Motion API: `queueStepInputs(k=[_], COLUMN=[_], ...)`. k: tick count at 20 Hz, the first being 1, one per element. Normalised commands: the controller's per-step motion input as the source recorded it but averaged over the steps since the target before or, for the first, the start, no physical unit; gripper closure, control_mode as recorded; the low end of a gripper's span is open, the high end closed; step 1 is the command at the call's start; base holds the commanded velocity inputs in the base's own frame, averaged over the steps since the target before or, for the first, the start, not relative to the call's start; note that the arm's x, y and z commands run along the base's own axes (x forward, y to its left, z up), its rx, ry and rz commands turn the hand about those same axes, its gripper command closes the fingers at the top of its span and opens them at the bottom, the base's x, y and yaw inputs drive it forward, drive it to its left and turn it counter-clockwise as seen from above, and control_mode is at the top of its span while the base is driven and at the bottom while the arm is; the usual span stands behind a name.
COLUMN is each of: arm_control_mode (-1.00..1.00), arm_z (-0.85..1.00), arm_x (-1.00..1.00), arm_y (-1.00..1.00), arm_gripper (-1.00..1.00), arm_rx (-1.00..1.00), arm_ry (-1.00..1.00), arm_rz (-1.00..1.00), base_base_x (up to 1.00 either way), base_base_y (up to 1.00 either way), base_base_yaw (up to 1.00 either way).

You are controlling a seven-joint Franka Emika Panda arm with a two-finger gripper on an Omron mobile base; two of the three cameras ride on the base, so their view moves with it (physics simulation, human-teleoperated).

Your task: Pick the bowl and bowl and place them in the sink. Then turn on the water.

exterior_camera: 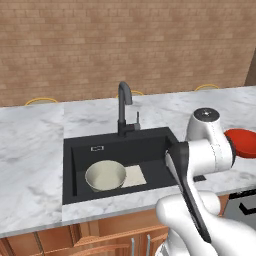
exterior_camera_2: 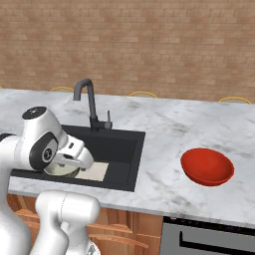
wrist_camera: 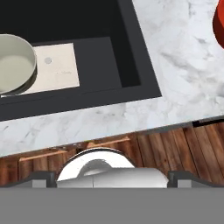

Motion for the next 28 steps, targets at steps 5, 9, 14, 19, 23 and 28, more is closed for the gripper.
queueStepInputs(k=[5, 9, 14, 19, 23, 28], arm_control_mode=[-1.0, -1.0, -1.0, -1.0, -1.0, -1.0], arm_z=[0.32, 0.29, 0.19, 0.03, 0.0, 0.0], arm_x=[-0.45, -0.46, -0.38, -0.26, -0.04, 0.0], arm_y=[-0.12, -0.19, -0.2, -0.35, -0.38, -0.32], arm_gripper=[-1.0, -1.0, -1.0, -1.0, -1.0, -1.0], arm_rx=[-0.03, -0.03, -0.03, -0.03, -0.07, -0.09], arm_ry=[0.0, 0.0, 0.0, 0.0, 0.0, 0.0], arm_rz=[0.0, 0.0, -0.01, 0.0, 0.0, 0.0], base_base_x=[0.0, 0.0, 0.0, 0.0, 0.0, 0.0], base_base_y=[0.0, 0.0, 0.0, 0.0, 0.0, 0.0], base_base_yaw=[0.0, 0.0, 0.0, 0.0, 0.0, 0.0])
